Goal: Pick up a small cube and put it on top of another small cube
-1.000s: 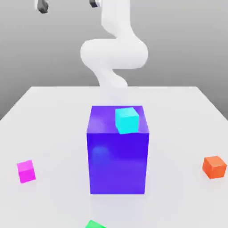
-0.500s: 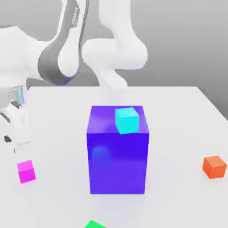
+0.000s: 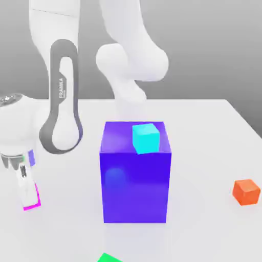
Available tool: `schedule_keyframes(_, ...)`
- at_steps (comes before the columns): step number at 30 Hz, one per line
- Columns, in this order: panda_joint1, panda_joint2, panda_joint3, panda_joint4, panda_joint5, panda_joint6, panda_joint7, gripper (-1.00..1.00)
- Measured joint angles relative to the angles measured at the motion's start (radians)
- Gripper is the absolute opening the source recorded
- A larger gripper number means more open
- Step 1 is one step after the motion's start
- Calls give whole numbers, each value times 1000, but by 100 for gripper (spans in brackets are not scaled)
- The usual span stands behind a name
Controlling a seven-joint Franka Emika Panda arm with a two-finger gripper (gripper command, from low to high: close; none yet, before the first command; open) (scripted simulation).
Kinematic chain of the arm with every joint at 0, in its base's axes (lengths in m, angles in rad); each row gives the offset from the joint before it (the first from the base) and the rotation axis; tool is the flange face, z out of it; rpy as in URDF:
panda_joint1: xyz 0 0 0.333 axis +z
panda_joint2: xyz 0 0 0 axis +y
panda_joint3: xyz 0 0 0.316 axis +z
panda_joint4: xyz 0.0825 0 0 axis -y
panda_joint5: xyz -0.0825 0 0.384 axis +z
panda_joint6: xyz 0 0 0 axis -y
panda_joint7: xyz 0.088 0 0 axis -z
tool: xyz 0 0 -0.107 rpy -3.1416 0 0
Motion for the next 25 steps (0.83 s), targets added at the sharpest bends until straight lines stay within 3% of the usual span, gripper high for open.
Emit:
schedule_keyframes(6, 83, -186, -112, -38, -176, -144, 128, -100)
schedule_keyframes(17, 358, -98, 178, 318, -325, -402, -72, -100)
schedule_keyframes(21, 393, 32, 203, 365, -347, -321, -90, -100)
schedule_keyframes(22, 395, 51, 203, 368, -348, -303, -90, 100)
schedule_keyframes(25, 395, 51, 203, 368, -348, -303, -90, 100)
